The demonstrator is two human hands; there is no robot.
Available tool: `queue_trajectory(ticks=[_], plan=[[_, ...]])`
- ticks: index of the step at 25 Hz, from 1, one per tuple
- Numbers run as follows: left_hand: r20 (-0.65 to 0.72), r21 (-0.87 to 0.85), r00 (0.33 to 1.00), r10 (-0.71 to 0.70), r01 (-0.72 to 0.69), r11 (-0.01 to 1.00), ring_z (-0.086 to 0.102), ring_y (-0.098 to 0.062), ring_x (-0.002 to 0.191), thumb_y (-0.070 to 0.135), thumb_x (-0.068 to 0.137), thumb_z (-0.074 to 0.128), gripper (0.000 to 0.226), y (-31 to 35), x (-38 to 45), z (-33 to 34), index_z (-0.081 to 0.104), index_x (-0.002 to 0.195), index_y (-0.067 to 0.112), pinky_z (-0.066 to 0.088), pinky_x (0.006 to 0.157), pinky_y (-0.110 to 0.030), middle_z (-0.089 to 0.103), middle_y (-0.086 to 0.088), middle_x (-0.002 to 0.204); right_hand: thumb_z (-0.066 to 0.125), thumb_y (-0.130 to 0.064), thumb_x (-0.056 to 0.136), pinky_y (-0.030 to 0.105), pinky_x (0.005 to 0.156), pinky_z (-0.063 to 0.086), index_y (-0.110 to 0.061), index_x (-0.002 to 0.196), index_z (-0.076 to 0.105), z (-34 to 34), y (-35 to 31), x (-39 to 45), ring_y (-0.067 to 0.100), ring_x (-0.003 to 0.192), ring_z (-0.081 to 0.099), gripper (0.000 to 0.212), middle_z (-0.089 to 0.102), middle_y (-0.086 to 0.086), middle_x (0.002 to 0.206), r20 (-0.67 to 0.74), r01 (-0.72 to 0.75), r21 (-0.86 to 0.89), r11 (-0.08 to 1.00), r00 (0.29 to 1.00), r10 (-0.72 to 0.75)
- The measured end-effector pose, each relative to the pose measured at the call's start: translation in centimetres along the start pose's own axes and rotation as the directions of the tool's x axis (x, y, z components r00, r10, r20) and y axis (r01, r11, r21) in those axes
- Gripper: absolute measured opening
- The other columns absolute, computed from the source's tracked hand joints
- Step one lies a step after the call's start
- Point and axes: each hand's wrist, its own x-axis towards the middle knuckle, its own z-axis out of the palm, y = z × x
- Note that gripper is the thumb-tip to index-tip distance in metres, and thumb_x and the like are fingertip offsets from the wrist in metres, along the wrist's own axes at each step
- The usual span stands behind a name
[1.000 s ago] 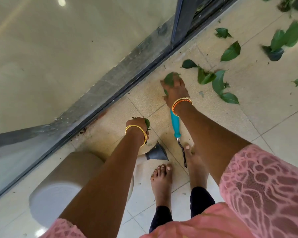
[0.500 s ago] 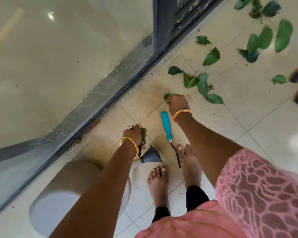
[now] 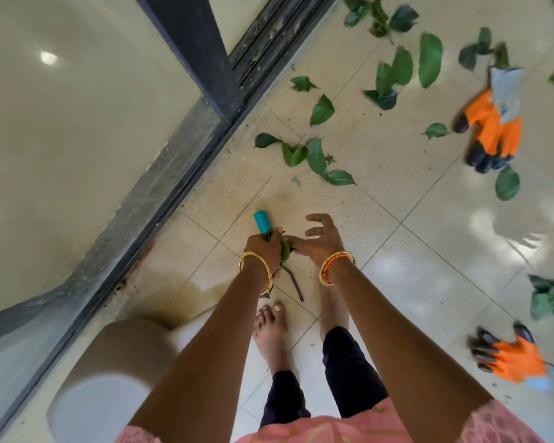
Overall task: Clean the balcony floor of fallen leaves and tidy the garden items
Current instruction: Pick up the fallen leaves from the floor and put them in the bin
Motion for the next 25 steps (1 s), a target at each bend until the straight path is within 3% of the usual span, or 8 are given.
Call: queue_trajectory(ticks=[4, 6, 8, 10, 11, 18, 23, 25], plan=[[-0.032, 0.01, 0.999, -0.022, 0.022, 1.0, 0.045, -0.015, 0.05, 0.033, 0.095, 0.05, 0.029, 2.1, 1.6, 0.9, 0.057, 0.098, 0.005, 0.04, 0.043, -0.021, 0.049, -0.005, 0.064, 0.077, -0.029, 0.076, 0.037, 0.092, 0.05, -0.013, 0.116, 0.061, -3.1, -1.0, 3.8, 0.025, 0.104, 0.062, 0.046, 0.062, 0.008, 0.113, -0.253, 0.064, -0.029, 0.998, 0.965, -0.07], [-0.031, -0.05, 0.998, -0.053, 0.051, 0.997, 0.044, -0.014, 0.048, 0.029, 0.092, 0.055, 0.023, 3.4, 2.2, 1.0, 0.056, 0.083, 0.009, 0.038, 0.039, -0.018, 0.05, -0.004, 0.062, 0.072, -0.024, 0.081, 0.036, 0.098, 0.045, -0.012, 0.126, 0.056, -4.4, -1.8, 6.2, 0.026, 0.116, 0.053, 0.05, 0.054, 0.011, 0.125, -0.315, 0.121, -0.319, 0.94, 0.922, -0.225], [-0.002, -0.061, 0.996, -0.087, 0.087, 0.994, 0.043, -0.014, 0.045, 0.027, 0.09, 0.057, 0.026, 4.3, 3.0, 1.1, 0.058, 0.071, 0.01, 0.035, 0.041, -0.017, 0.054, -0.004, 0.061, 0.068, -0.019, 0.084, 0.04, 0.101, 0.043, -0.016, 0.137, 0.046, -5.3, -2.6, 8.5, 0.03, 0.124, 0.041, 0.057, 0.041, 0.014, 0.134, -0.189, 0.196, -0.675, 0.712, 0.887, -0.422], [0.046, -0.074, 0.992, -0.119, 0.122, 0.99, 0.041, -0.011, 0.039, 0.026, 0.092, 0.055, 0.026, 4.7, 3.7, 1.1, 0.061, 0.071, 0.01, 0.034, 0.038, -0.015, 0.063, -0.002, 0.066, 0.067, -0.019, 0.085, 0.045, 0.098, 0.046, -0.021, 0.142, 0.038, -5.4, -3.4, 10.4, 0.032, 0.125, 0.036, 0.064, 0.034, 0.014, 0.137, -0.04, 0.233, -0.851, 0.471, 0.864, -0.501], [0.061, -0.093, 0.989, -0.138, 0.143, 0.985, 0.039, -0.01, 0.036, 0.025, 0.092, 0.054, 0.026, 4.9, 3.9, 1.1, 0.061, 0.073, 0.01, 0.032, 0.036, -0.014, 0.066, -0.001, 0.068, 0.067, -0.021, 0.085, 0.047, 0.094, 0.048, -0.023, 0.142, 0.036, -5.4, -3.7, 11.3, 0.032, 0.123, 0.036, 0.065, 0.034, 0.015, 0.136, -0.016, 0.23, -0.88, 0.415, 0.86, -0.509], [0.033, -0.089, 0.985, -0.17, 0.172, 0.981, 0.039, -0.013, 0.039, 0.023, 0.091, 0.055, 0.026, 3.6, 4.6, 1.5, 0.061, 0.069, 0.01, 0.031, 0.037, -0.015, 0.065, -0.005, 0.07, 0.065, -0.028, 0.086, 0.04, 0.084, 0.05, -0.021, 0.137, 0.042, -4.2, -3.9, 14.0, 0.03, 0.115, 0.04, 0.057, 0.036, 0.015, 0.128, -0.178, 0.16, -0.812, 0.562, 0.848, -0.499], [0.012, -0.063, 0.988, -0.154, 0.154, 0.986, 0.038, -0.011, 0.033, 0.022, 0.091, 0.055, 0.027, 3.4, 4.6, 2.1, 0.061, 0.067, 0.011, 0.031, 0.035, -0.015, 0.063, -0.005, 0.068, 0.052, -0.006, 0.092, 0.039, 0.088, 0.05, -0.008, 0.121, 0.061, -3.8, -3.5, 14.8, 0.032, 0.105, 0.049, 0.031, 0.05, 0.018, 0.112, -0.104, 0.33, -0.761, 0.558, 0.787, -0.608], [0.014, -0.052, 0.987, -0.159, 0.16, 0.986, 0.038, -0.011, 0.032, 0.022, 0.091, 0.054, 0.028, 3.6, 4.5, 2.3, 0.06, 0.066, 0.011, 0.031, 0.035, -0.015, 0.062, -0.007, 0.068, 0.05, -0.002, 0.091, 0.039, 0.085, 0.05, -0.003, 0.113, 0.065, -4.1, -3.6, 14.8, 0.035, 0.1, 0.053, 0.027, 0.054, 0.02, 0.109, -0.077, 0.345, -0.751, 0.563, 0.801, -0.593]])
